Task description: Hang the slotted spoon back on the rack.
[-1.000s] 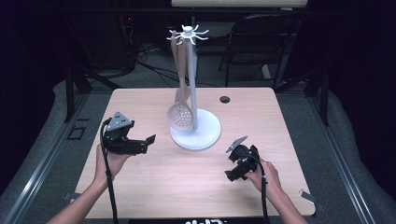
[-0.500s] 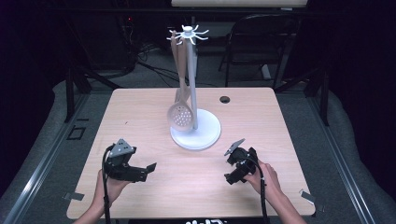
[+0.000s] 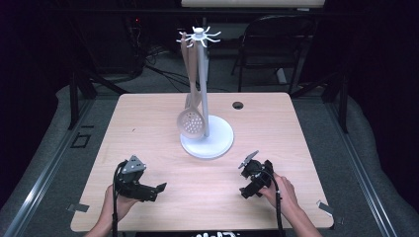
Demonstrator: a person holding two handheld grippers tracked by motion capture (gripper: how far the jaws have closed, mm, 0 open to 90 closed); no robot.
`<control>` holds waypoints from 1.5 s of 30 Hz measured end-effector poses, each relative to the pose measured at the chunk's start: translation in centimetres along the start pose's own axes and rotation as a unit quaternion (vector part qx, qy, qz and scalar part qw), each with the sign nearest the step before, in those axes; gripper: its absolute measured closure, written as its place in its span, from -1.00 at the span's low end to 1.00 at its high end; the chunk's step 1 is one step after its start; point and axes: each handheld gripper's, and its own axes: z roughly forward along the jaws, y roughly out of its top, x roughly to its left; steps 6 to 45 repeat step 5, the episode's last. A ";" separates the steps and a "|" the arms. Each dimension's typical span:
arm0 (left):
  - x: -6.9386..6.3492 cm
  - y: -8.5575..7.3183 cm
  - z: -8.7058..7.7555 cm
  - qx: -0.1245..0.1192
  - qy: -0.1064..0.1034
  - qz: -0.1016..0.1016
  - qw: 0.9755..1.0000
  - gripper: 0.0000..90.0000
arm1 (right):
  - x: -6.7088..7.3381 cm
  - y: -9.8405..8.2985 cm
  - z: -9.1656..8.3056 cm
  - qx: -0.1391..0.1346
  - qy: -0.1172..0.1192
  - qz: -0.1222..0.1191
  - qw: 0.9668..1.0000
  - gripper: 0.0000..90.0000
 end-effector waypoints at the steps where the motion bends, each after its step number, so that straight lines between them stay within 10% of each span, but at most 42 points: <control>1: 0.2 -0.1 0.2 0.003 -0.006 -0.003 1.000 -1.00 | -0.1 0.0 0.0 0.002 -0.004 -0.001 1.000 -0.86; 45: 0.5 -0.2 0.7 0.009 -0.016 -0.005 1.000 -1.00 | -0.3 -0.1 0.2 0.010 -0.001 -0.004 1.000 -0.86</control>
